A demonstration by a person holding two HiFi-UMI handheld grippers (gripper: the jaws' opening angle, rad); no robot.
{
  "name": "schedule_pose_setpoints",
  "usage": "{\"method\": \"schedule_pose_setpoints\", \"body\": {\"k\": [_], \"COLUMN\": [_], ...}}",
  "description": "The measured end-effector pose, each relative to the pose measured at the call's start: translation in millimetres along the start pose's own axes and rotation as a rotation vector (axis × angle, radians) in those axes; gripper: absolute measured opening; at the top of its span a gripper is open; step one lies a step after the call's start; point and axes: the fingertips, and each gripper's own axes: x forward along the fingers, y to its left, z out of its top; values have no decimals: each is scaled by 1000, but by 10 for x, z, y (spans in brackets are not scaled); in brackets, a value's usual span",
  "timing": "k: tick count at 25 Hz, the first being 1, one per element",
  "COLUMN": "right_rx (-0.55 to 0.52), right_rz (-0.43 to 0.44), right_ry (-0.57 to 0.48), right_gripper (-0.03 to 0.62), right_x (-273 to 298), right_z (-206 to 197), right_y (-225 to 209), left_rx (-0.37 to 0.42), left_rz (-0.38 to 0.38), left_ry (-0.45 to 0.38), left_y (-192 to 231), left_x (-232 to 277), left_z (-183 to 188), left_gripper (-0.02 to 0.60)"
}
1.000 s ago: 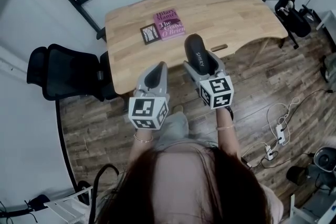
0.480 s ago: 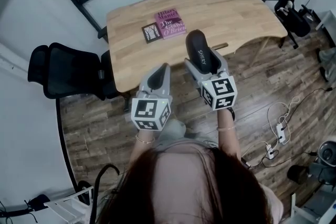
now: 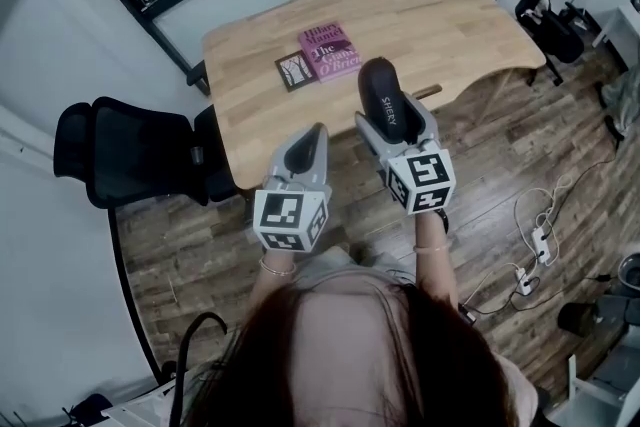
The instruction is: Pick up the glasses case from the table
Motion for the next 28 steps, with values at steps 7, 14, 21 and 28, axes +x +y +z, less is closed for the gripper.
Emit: {"method": "schedule_pose_setpoints", "body": {"k": [7, 14, 21, 28], "right_rx": [-13, -38, -48, -56], "right_rz": [-39, -65, -74, -98], "right_ry": [-17, -16, -9, 2], "right_gripper": [364, 364, 363, 362], "right_x": [135, 241, 355, 393], "right_z": [135, 175, 176, 155], "right_y": [291, 508, 640, 677], "left_rx": [2, -9, -23, -34], "left_rz": [-30, -55, -62, -82], "left_ry": [-6, -12, -5, 2], "left_y": [338, 577, 776, 865], "left_x": [-123, -194, -211, -200], "left_z": [70, 63, 24, -15], "left_gripper": [5, 5, 6, 6]}}
